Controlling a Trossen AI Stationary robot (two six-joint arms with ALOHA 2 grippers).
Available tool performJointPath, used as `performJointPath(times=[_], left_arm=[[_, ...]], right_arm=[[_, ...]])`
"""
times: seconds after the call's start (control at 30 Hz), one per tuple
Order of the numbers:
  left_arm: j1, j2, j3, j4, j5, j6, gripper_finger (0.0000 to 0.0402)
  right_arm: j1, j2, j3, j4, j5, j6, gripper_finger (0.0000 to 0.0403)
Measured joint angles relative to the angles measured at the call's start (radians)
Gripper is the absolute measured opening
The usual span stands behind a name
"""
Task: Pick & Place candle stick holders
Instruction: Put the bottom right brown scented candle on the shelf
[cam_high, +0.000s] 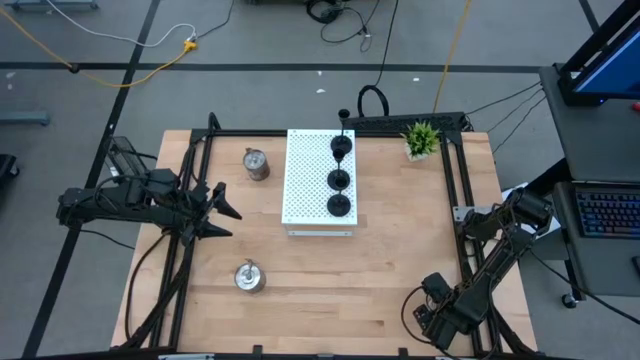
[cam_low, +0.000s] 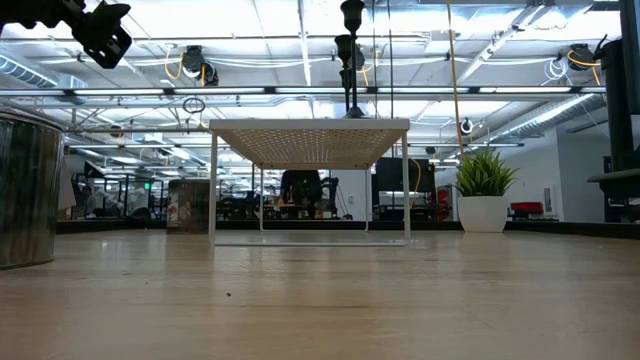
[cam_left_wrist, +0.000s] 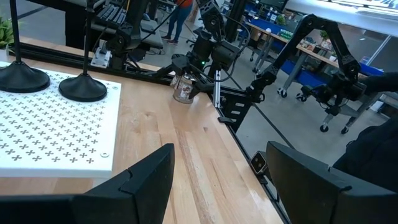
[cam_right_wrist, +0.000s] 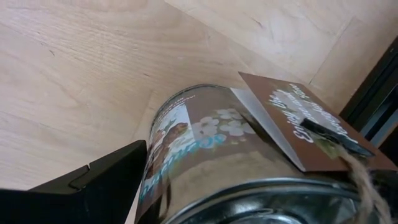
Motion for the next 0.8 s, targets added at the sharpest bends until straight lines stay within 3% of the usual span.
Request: performJointPath(times=[0.5, 0.8], left_arm=[[0.000, 0.000, 0.000, 0.000, 0.000, 0.000, 0.0258], [0.000, 0.000, 0.000, 0.000, 0.000, -0.002, 0.0257]], right_arm=[[0.000, 0.000, -0.002, 0.018, -0.001, -0.027, 0.0394], [-0.006, -0.005, -0.072, 0.148, -0.006, -0.023, 0.0393]])
